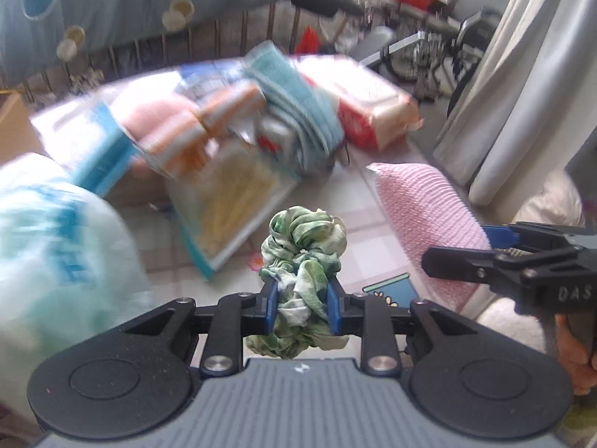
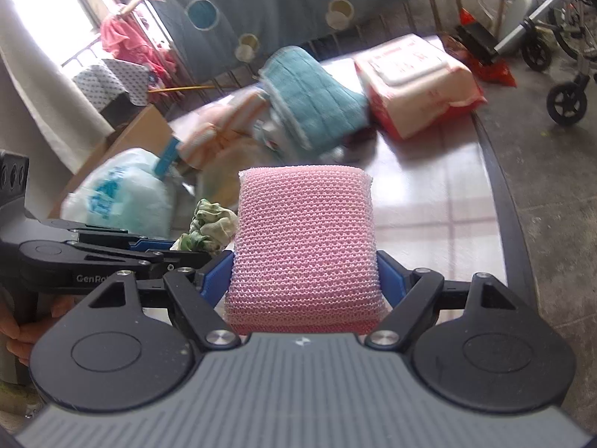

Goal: Organize soft objects
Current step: 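Carry scrunchie and pink pad into the cardboard box and open both tools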

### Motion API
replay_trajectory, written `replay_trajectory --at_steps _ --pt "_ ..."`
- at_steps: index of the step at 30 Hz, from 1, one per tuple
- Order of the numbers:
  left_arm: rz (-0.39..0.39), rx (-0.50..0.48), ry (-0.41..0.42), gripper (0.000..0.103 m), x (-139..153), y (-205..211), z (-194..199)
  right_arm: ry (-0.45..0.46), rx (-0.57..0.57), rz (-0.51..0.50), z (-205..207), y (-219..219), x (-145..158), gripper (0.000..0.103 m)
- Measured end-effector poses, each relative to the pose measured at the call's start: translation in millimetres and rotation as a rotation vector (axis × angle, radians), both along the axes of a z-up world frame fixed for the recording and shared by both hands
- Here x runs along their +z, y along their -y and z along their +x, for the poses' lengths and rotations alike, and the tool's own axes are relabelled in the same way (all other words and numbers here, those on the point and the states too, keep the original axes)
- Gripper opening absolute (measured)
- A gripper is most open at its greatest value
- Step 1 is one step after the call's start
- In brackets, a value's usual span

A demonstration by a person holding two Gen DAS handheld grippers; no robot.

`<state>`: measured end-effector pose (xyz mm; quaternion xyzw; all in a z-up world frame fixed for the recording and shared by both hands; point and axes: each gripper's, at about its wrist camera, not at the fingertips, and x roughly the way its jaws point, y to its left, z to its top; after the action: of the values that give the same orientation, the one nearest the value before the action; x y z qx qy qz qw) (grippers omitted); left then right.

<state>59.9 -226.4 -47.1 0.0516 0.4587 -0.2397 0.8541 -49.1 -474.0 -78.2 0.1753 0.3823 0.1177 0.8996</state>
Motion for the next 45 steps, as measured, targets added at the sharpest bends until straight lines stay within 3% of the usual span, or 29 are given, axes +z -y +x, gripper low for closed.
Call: replay_trajectory --at_steps 7,12,17,20,26,30,39,45 --pt "-0.062 0.162 0.19 0.028 85.7 -98.2 -26.8 0.136 0.192 0.075 22.5 -56.3 72.9 0.079" --pt "-0.009 0.347 0.307 0.028 126.8 -187.1 -15.0 0.171 0.39 0.148 77.2 -134.8 125.2 0.079" --pt "0.115 0.473 0.333 0.03 124.8 -268.7 39.1 0.11 0.53 0.194 155.6 -239.6 164.1 0.079" --pt "0.208 0.51 0.275 0.03 101.2 -305.7 89.9 0.016 0.54 0.183 213.2 -306.1 170.4 0.079" --pt "0.261 0.5 0.137 0.03 47.9 -359.3 185.3 -0.238 0.462 0.115 316.7 -419.7 127.4 0.08" --pt "0.272 0.497 0.067 0.03 15.3 -381.1 228.4 -0.336 0.391 0.06 360.6 -472.5 93.3 0.08" --pt "0.307 0.48 0.025 0.033 -26.0 -384.9 269.6 -0.461 0.275 0.004 415.0 -516.9 32.0 0.082" --pt "0.32 0.5 0.032 0.047 -37.7 -380.8 275.9 -0.482 0.232 0.019 438.6 -529.5 -0.6 0.083"
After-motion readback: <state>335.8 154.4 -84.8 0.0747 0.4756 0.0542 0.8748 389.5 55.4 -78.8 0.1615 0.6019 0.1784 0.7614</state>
